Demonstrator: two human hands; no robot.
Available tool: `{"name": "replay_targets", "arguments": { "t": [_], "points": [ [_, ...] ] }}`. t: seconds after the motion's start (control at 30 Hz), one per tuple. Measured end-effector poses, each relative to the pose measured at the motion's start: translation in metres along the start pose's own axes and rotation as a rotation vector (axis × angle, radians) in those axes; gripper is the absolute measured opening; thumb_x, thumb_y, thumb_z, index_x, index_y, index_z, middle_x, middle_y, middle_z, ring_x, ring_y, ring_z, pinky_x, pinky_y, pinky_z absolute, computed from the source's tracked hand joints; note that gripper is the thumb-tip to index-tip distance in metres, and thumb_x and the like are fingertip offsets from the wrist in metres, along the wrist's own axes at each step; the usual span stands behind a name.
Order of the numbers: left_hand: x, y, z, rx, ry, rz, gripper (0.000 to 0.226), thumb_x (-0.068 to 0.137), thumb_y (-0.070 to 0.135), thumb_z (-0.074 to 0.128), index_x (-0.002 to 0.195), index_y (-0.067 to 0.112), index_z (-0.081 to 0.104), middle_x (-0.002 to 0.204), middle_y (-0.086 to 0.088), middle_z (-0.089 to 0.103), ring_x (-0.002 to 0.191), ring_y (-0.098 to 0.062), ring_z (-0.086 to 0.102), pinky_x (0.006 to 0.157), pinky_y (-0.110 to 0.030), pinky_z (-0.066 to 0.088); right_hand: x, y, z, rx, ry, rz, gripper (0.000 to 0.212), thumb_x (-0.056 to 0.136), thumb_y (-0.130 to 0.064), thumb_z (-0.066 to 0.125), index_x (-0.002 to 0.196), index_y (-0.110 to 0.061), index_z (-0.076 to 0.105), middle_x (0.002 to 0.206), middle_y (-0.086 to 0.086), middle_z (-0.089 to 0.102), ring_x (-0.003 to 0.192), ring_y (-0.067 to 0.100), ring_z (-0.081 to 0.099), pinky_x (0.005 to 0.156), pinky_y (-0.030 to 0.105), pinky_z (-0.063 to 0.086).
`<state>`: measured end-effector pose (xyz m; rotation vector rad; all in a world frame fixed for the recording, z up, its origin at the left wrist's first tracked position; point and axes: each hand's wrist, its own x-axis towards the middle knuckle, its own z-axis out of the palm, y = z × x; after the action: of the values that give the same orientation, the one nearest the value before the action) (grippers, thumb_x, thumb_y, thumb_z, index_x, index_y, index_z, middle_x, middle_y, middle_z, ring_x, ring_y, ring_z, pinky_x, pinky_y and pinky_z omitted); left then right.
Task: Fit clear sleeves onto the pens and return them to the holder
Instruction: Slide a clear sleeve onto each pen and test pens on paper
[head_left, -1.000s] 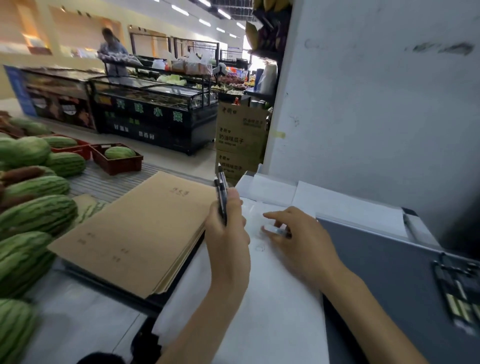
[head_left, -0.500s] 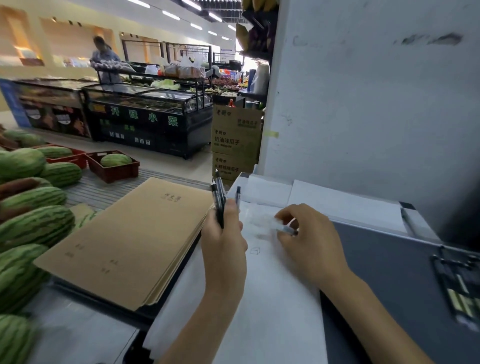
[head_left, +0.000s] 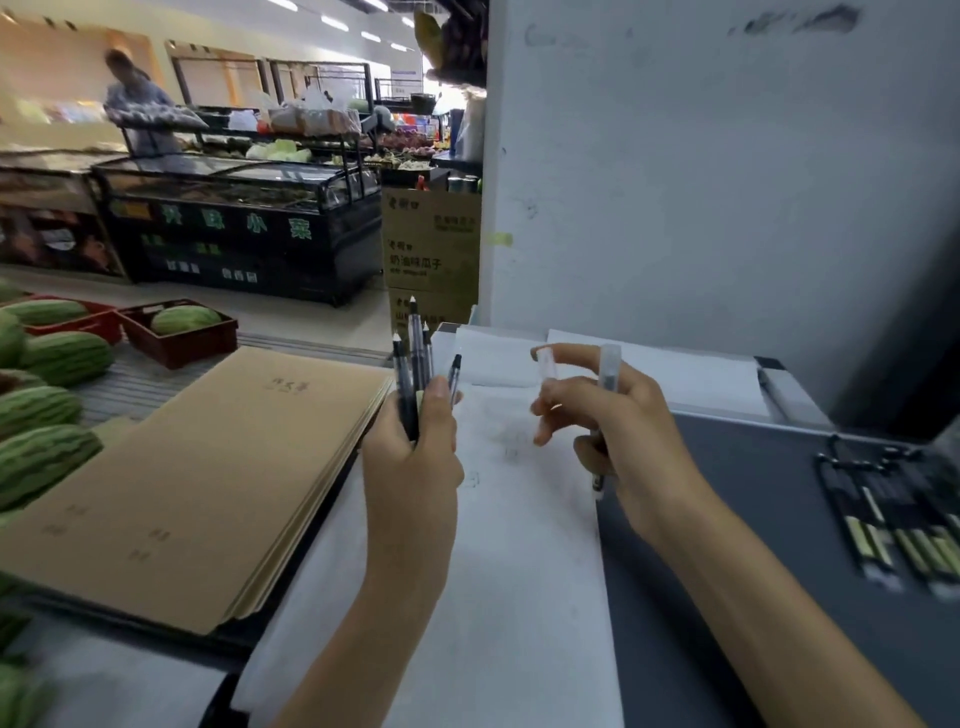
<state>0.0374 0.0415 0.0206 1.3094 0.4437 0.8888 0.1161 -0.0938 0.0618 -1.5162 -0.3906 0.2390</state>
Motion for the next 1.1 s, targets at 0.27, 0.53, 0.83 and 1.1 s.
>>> {"name": "replay_targets", "arguments": {
  "t": [0.27, 0.53, 0.83, 1.1],
  "points": [
    [0.003, -0.005, -0.002, -0.013, -0.077, -0.069, 0.026, 0.105, 0.033, 0.060, 0.084, 0.019, 0.068, 0.062, 0.002, 0.052, 0.039, -0.007, 0.034, 0.034, -0.017, 0.026, 0.001, 0.000, -0.003, 0.210, 0.029, 0.116, 0.014, 0.103, -0.022, 0.061, 0.102, -0.008, 0.062, 0.097, 0.010, 0.081, 0.091, 0.027, 0.080, 0.036, 0.016, 0.033],
    [0.000, -0.003, -0.001, -0.027, -0.237, -0.091, 0.027, 0.098, 0.041, 0.067, 0.083, 0.020, 0.075, 0.058, -0.002, 0.053, 0.036, -0.008, 0.034, 0.035, -0.017, 0.024, 0.003, 0.001, -0.007, 0.300, 0.040, 0.031, 0.017, 0.095, -0.025, 0.076, 0.110, -0.020, 0.072, 0.099, 0.007, 0.080, 0.082, 0.013, 0.075, 0.039, 0.016, 0.031],
    [-0.007, 0.002, 0.001, -0.046, -0.364, -0.091, 0.040, 0.084, 0.053, 0.066, 0.084, 0.014, 0.074, 0.053, 0.001, 0.043, 0.038, -0.010, 0.031, 0.036, -0.018, 0.024, -0.002, -0.002, -0.004, 0.269, 0.048, -0.016, 0.026, 0.091, -0.037, 0.078, 0.112, -0.023, 0.073, 0.099, 0.002, 0.079, 0.088, 0.014, 0.073, 0.041, 0.009, 0.037],
    [-0.008, 0.003, 0.003, -0.016, -0.377, -0.060, 0.043, 0.085, 0.047, 0.065, 0.088, 0.005, 0.073, 0.052, 0.003, 0.043, 0.039, -0.007, 0.034, 0.036, -0.016, 0.027, -0.002, -0.003, -0.002, 0.261, 0.041, -0.054, 0.017, 0.091, -0.034, 0.078, 0.105, -0.027, 0.071, 0.096, 0.004, 0.078, 0.079, 0.014, 0.067, 0.042, 0.009, 0.037]
  ]
}}
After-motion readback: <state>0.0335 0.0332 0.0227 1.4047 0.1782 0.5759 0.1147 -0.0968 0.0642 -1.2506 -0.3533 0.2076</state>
